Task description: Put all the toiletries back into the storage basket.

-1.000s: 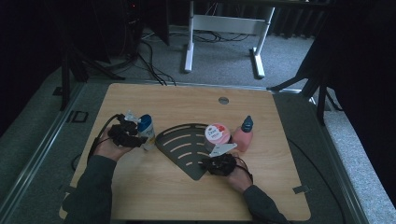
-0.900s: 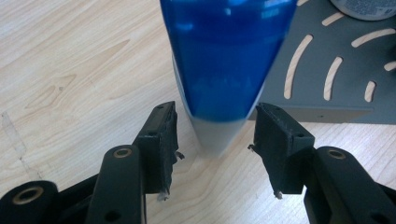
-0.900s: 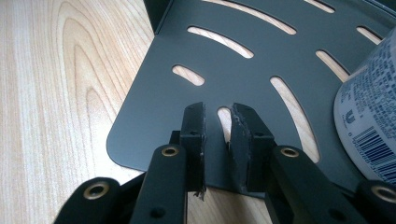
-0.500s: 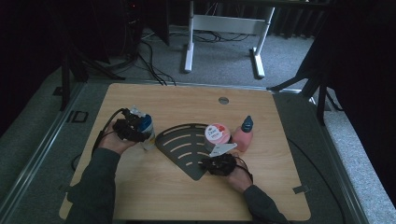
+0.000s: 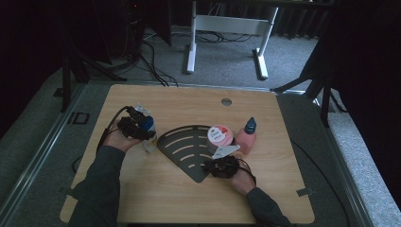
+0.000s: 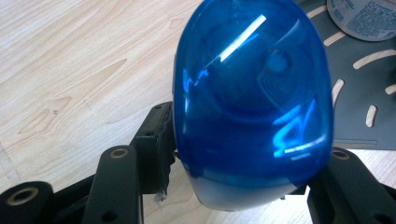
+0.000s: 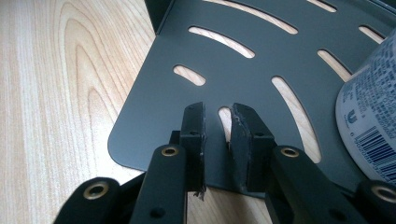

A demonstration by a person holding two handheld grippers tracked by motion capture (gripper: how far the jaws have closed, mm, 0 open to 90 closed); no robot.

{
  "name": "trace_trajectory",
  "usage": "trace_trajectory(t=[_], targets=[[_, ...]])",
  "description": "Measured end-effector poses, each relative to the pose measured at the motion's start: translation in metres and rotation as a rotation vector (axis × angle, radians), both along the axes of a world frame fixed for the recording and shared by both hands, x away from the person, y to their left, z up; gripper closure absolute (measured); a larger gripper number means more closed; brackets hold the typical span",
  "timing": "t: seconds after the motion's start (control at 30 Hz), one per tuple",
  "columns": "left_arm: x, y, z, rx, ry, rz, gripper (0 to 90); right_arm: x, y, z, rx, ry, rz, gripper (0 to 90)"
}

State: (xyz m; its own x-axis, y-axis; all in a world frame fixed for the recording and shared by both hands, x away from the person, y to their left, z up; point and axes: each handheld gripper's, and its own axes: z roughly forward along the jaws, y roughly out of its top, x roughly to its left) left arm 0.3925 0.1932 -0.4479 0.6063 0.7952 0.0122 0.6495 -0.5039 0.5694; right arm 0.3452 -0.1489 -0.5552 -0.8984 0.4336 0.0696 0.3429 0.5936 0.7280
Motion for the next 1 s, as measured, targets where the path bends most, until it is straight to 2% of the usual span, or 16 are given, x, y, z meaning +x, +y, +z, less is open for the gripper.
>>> trace_trajectory(t=[0.5,0.8,1.0], targets=[[0.008,-0.005,-0.002,-0.013,0.009,0.006,49.4,0.000,0.000,0.000,0.002,0.002,0.002,74.9],[0.010,-0.007,0.000,0.009,0.026,-0.004,51.6,0.000,0.000,0.000,0.004,0.003,0.003,74.9],[0.011,-0.007,0.000,0.003,0.039,-0.003,52.4,0.000,0.000,0.000,0.003,0.003,0.004,74.9]])
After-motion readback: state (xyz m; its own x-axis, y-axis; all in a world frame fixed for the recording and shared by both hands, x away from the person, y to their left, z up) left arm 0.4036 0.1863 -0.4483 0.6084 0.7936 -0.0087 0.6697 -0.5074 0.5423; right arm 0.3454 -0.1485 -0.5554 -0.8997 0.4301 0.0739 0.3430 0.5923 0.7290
